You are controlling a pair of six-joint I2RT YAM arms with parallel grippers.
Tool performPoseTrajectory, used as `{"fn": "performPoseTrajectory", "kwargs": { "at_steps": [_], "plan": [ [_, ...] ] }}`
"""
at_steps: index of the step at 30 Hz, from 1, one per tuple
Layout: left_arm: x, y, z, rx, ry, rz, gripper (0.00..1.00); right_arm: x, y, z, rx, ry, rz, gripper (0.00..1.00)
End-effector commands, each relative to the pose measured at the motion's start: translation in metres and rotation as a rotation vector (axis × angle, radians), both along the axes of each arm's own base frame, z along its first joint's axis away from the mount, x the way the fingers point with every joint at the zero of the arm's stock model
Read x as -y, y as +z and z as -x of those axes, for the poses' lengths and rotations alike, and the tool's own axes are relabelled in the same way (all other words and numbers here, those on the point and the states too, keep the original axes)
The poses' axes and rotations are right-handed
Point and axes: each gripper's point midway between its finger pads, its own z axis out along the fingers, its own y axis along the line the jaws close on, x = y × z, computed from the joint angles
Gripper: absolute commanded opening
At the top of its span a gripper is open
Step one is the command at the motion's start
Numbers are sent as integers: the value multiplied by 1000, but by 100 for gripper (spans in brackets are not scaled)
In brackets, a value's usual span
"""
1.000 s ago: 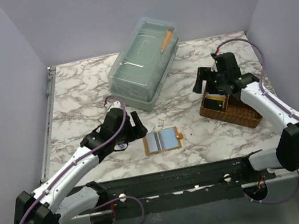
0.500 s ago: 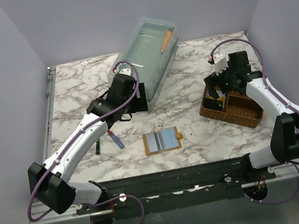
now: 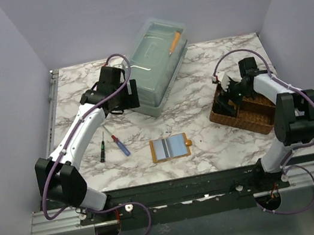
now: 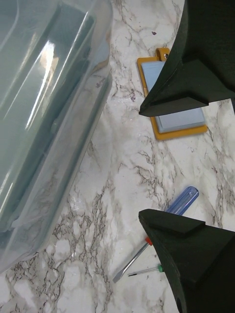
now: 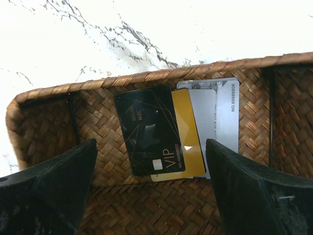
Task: Put the credit cards into the card holder
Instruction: Pick up the credit card from the storage box.
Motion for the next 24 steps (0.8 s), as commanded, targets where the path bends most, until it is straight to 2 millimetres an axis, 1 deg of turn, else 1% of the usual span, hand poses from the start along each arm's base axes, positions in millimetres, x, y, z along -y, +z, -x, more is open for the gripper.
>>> {"fn": "performPoseTrajectory", "kwargs": {
  "at_steps": [1, 4, 8, 13, 15, 17, 19, 20, 24],
  "plan": [
    [1, 5, -8, -20, -41, 41, 83, -5, -8, -2, -24, 85, -18, 94],
    [-1, 1, -12, -34, -40, 46, 83, -4, -19, 2, -58, 88, -16, 94],
    [-5, 0, -16, -44, -27, 51, 83, -7, -29, 7, -93, 103, -29, 95],
    [-10, -2, -21, -49, -8, 51, 83, 4, -53, 7, -132, 95, 34, 96],
    [-12, -2, -23, -49, -3, 51, 83, 11, -64, 7, -148, 87, 66, 95],
    [-14, -2, -25, -51, 3, 50, 83, 15, -73, 6, -154, 70, 87, 89],
    [-15, -2, -27, -52, 6, 51, 83, 17, -79, 6, -158, 60, 98, 72],
    [-15, -2, -27, -55, 9, 50, 83, 18, -81, 6, -153, 53, 104, 67],
    [-15, -4, -29, -63, 14, 55, 83, 17, -81, 3, -127, 53, 102, 54]
  ]
}}
